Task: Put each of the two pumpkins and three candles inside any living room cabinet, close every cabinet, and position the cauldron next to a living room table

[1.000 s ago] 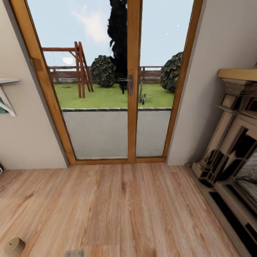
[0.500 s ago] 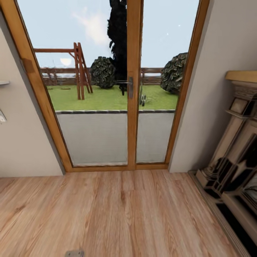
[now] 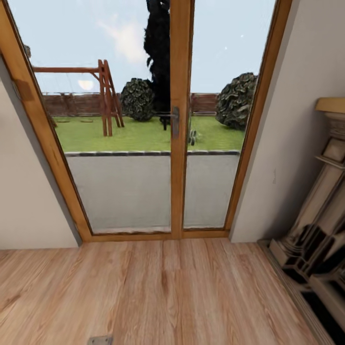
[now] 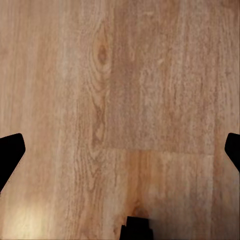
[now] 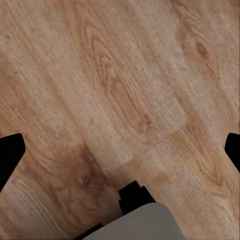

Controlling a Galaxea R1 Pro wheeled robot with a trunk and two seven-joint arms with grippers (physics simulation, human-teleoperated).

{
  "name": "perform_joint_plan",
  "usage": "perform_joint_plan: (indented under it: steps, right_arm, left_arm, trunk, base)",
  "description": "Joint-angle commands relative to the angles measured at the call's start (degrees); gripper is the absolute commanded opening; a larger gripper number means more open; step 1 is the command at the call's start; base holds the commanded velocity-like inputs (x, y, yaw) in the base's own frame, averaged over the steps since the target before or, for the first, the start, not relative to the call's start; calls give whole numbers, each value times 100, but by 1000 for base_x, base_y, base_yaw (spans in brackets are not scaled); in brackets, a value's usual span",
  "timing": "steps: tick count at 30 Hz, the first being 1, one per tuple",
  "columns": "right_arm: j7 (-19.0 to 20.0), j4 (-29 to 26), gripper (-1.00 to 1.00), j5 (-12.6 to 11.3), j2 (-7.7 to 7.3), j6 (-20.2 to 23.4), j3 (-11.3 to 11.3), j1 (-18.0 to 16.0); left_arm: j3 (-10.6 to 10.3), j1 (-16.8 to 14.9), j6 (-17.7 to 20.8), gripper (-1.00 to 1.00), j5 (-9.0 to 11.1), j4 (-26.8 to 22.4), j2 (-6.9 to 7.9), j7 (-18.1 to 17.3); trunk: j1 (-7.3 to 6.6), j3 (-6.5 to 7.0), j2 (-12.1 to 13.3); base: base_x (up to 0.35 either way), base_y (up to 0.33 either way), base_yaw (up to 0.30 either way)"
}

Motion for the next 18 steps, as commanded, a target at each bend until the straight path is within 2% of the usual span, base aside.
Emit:
perform_joint_plan:
  steps: [1,12,18]
  right_arm:
    - [0,0,100,0,0,-1,0,1]
    - [1,1,100,0,0,5,2,-2]
    - [0,0,100,0,41,21,2,0]
  left_arm:
    - [0,0,0,100,0,0,0,0]
    - [0,0,0,100,0,0,0,0]
    - [0,0,0,100,0,0,0,0]
  trunk:
    - [0,0,0]
    - [0,1,0]
    - [0,17,0]
  base:
    - [329,0,0]
    - [318,-3,12]
    - [274,-143,212]
